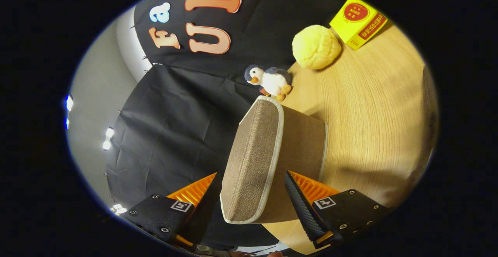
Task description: Open the storage box then place both shoes into the box .Put the left shoe in first, then the right shoe, with the right side of both shoes facing outward in a uniform manner.
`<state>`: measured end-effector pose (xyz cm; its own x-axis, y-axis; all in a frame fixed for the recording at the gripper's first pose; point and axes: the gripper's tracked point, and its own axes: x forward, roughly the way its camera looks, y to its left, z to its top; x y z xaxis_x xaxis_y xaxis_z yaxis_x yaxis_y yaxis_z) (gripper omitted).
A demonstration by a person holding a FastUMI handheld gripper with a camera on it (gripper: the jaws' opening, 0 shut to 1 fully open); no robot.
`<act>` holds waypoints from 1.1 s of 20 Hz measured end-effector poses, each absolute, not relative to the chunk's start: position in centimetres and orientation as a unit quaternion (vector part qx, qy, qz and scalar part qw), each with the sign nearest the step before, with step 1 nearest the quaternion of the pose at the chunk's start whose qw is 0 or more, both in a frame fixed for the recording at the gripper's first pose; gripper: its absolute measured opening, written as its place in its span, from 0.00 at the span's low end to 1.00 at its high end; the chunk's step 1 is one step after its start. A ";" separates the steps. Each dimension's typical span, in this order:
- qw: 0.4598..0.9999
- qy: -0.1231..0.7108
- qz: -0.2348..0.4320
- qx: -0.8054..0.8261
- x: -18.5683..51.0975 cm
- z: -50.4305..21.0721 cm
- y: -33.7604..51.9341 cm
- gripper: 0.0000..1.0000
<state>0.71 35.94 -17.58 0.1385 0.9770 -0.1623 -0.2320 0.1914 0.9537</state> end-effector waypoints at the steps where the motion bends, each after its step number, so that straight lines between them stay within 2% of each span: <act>1: 0.617 0.452 0.485 0.423 0.7 -17.6 36.2 0.98; 12: 0.569 0.464 0.507 0.451 0.5 -17.7 37.4 0.97; 22: 0.567 0.456 0.529 0.436 -0.5 -16.8 39.0 0.96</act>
<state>-0.51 39.00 -16.79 0.0238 0.9981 -0.0563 -0.2026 0.0600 0.9774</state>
